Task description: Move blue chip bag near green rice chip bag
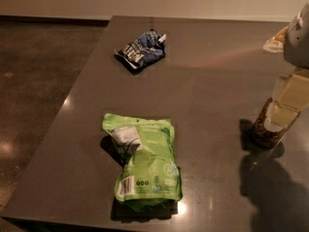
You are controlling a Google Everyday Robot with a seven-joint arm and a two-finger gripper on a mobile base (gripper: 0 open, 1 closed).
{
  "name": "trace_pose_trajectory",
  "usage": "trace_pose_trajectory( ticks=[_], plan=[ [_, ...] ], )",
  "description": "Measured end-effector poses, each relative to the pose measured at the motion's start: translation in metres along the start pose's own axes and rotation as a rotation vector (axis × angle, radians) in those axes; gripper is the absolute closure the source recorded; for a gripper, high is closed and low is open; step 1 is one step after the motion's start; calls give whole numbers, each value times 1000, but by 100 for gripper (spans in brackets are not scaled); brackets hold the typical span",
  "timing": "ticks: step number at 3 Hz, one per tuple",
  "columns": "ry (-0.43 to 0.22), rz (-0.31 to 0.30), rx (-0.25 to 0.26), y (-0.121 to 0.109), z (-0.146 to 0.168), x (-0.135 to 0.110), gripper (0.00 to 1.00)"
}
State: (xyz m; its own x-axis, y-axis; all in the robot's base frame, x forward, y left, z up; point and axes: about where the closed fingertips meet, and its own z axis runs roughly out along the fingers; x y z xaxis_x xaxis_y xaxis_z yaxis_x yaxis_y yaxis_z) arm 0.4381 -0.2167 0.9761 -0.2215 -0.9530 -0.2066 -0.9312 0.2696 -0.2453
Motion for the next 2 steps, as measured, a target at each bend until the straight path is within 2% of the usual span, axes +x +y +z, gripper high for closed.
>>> trace_pose_trajectory(
  ticks=[2],
  plan=[
    [-22,9,6,-8,2,-7,0]
  ],
)
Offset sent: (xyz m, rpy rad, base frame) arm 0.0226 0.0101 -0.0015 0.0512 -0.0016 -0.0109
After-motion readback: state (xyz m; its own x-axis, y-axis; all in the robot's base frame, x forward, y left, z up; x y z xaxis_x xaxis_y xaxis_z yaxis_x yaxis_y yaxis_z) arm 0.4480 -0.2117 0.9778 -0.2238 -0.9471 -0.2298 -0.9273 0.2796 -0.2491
